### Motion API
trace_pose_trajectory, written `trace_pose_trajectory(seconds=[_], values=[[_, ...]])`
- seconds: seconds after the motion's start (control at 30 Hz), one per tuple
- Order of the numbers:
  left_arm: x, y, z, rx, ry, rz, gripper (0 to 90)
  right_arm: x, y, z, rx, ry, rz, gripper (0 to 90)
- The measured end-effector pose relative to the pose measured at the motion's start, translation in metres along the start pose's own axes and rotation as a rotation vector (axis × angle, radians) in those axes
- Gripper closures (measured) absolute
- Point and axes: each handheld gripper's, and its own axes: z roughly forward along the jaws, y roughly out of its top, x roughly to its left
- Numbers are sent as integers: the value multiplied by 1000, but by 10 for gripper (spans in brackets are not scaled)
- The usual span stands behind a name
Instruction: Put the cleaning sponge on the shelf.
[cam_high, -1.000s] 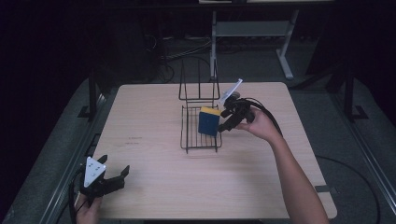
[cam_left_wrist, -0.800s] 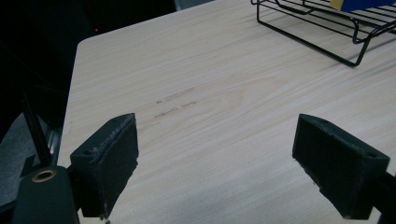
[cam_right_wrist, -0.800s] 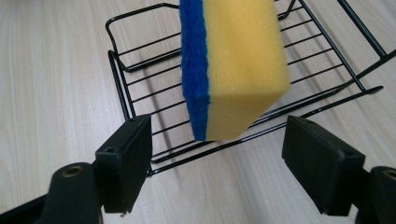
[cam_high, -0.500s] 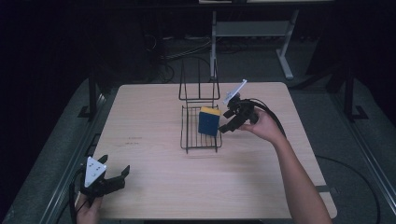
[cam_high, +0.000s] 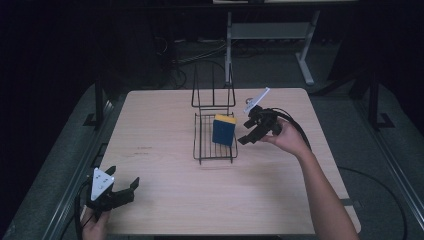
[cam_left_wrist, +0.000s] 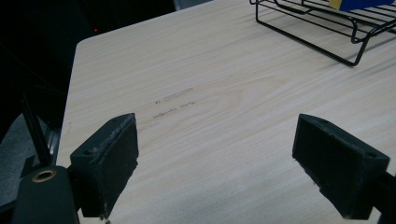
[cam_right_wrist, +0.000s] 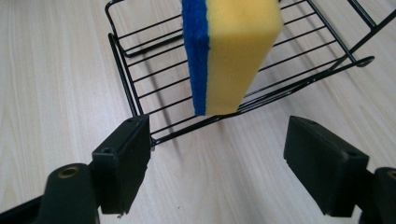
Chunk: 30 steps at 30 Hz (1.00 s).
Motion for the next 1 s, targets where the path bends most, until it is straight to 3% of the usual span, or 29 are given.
trace_pose_trajectory(seconds=[1.0], values=[[-2, 0, 1, 7, -7, 10, 139, 9, -35, -10, 3, -14, 46, 189]])
